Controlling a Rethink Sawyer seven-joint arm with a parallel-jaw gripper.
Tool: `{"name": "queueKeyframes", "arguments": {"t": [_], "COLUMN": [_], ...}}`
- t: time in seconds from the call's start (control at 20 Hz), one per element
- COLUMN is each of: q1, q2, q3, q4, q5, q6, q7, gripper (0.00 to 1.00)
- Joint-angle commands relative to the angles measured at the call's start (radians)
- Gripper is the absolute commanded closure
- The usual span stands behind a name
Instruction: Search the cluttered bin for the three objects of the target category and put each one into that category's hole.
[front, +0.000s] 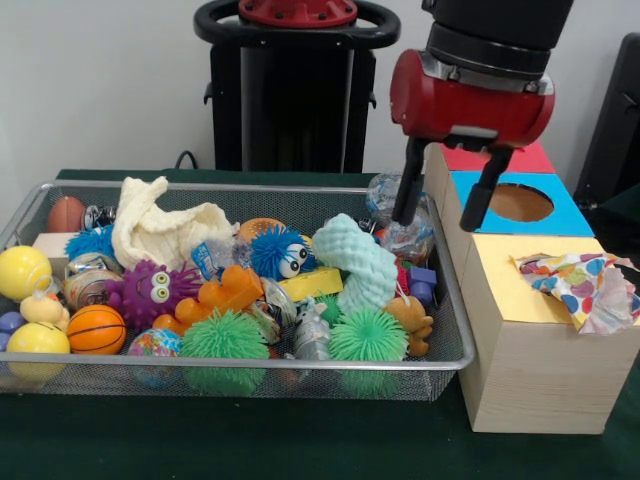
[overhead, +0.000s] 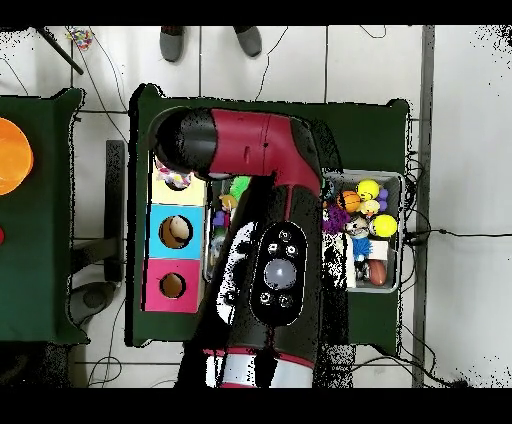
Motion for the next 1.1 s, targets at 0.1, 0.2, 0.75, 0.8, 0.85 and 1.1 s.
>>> {"name": "queueKeyframes", "arguments": {"t": [0.1, 0.2, 0.75, 0.8, 0.85, 1.1], "q1": [0.009, 0.026, 0.06, 0.058, 0.058, 0.047], "q2": [0.078, 0.085, 0.107, 0.104, 0.094, 0.073], "q3": [-0.041, -0.056, -0.027, -0.02, -0.019, -0.028], "q4": [-0.073, -0.076, -0.049, -0.041, -0.023, 0.009], "q5": [0.005, 0.007, 0.051, 0.055, 0.057, 0.057], "q6": [0.118, 0.116, 0.081, 0.076, 0.066, 0.05], "q7": [0.323, 0.341, 0.364, 0.361, 0.362, 0.343], "gripper": [0.0, 0.0, 0.0, 0.0, 0.0, 0.0]}}
